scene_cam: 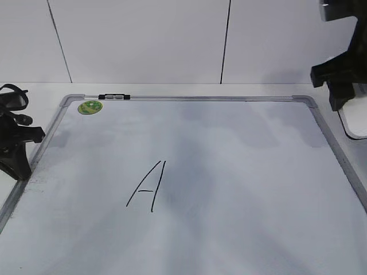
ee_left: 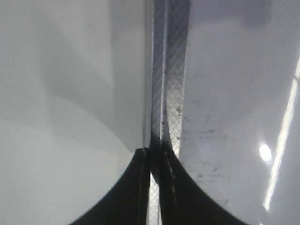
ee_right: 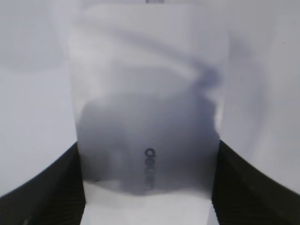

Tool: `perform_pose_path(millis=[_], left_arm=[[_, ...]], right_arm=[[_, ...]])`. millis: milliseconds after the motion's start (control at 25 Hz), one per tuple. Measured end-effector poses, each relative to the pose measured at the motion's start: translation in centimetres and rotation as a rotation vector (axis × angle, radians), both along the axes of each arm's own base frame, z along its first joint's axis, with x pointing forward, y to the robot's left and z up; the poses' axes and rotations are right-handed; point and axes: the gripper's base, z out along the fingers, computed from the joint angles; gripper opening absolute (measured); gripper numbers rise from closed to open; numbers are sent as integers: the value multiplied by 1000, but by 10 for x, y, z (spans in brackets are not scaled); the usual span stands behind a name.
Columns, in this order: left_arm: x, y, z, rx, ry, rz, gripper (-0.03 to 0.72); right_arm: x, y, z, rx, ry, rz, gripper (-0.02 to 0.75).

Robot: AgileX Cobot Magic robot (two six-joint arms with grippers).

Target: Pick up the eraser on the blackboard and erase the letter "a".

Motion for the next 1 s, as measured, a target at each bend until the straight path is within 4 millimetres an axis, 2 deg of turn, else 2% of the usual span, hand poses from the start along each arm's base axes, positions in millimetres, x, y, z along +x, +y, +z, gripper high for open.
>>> perform_pose_path(millis=[360,720,1000], left_arm=[[0,0,0,0,-2,0,15],[0,0,0,0,-5,1,15],[1,0,0,-1,-5,2,15]], right_arm=[[10,-20,-15,61,96,-3,558],[31,-32,-52,127,211,-35,558],[41,-42,-71,192,286,-35,558]])
